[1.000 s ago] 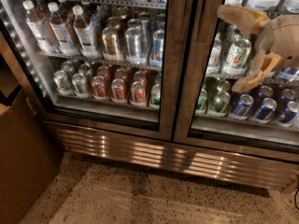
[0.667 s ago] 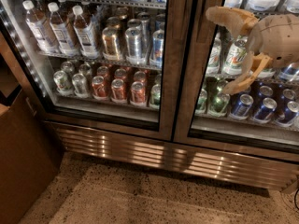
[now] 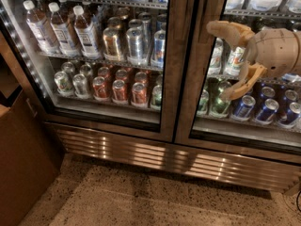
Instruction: Open right fridge door
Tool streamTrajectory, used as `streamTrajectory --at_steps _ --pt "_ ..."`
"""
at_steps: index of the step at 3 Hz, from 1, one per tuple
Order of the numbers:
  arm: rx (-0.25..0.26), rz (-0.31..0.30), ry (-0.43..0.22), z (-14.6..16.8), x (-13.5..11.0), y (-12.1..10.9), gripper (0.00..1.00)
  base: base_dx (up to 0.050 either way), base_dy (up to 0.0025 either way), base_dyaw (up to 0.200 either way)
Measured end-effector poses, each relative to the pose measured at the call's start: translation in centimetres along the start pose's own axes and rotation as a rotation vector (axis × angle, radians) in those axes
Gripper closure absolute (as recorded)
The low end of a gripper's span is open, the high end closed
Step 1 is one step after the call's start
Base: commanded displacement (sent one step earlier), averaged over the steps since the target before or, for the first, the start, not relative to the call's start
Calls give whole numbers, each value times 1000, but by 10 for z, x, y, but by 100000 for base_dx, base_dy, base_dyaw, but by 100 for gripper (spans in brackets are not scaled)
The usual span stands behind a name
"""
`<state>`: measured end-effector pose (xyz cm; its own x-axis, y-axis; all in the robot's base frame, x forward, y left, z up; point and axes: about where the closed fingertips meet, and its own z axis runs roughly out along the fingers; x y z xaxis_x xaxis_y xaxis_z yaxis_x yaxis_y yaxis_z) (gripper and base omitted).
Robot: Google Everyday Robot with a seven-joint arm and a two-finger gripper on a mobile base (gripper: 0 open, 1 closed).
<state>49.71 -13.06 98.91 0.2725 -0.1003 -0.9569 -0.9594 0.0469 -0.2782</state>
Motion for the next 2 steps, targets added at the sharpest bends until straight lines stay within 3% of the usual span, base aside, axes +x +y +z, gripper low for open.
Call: streamTrajectory --at_steps 2 --pt "13 8 -11 -4 1 -2 0 0 0 0"
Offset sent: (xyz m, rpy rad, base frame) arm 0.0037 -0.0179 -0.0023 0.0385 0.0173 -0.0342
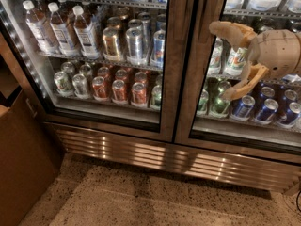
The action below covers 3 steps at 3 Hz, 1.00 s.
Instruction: Open right fridge door
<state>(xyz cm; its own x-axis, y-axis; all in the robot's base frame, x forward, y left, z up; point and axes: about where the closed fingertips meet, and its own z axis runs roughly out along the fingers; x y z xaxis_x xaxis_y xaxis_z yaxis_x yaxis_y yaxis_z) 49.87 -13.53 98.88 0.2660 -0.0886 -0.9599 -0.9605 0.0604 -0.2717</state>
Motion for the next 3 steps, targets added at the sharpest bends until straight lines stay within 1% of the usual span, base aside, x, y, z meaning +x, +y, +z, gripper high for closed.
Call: streamTrajectory --at_steps 1,2,3 --pt "41 5 -22 -18 -1 -3 0 0 0 0" --pt "42 5 -22 -18 -1 -3 0 0 0 0" --pt "54 6 -16 -16 -4 -14 0 0 0 0"
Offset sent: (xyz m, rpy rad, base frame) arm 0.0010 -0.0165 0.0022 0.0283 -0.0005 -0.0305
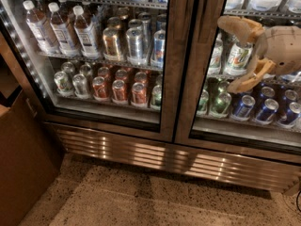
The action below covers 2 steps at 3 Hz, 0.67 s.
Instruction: Open right fridge door
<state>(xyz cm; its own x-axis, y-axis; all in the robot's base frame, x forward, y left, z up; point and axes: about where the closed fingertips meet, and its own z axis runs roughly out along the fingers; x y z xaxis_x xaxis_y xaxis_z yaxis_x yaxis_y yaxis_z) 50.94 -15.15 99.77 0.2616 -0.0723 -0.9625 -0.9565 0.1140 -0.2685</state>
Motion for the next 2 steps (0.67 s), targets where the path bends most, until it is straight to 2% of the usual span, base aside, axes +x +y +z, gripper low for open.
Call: streamTrajectory --at_steps 2 --pt "147 -23 -10 0 -17 -40 0 0 0 0"
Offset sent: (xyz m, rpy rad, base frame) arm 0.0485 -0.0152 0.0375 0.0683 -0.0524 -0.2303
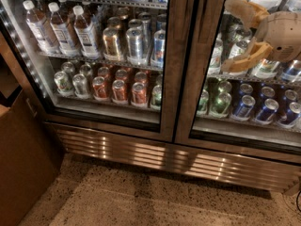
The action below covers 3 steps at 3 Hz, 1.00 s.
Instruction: Open right fridge door
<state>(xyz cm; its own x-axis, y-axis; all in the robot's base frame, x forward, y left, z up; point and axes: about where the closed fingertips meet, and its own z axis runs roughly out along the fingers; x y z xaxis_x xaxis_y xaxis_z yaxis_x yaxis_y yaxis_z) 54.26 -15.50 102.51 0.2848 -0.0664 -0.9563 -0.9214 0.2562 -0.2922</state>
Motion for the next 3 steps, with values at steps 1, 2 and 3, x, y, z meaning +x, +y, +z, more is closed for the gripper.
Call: streamTrajectory --at_steps 1,2,3 --pt "0 0 0 0 0 0 0 0 0 0" --pt "-32 -1 21 15 1 3 0 0 0 0" --pt "-80 -14 46 33 1 13 0 0 0 0"
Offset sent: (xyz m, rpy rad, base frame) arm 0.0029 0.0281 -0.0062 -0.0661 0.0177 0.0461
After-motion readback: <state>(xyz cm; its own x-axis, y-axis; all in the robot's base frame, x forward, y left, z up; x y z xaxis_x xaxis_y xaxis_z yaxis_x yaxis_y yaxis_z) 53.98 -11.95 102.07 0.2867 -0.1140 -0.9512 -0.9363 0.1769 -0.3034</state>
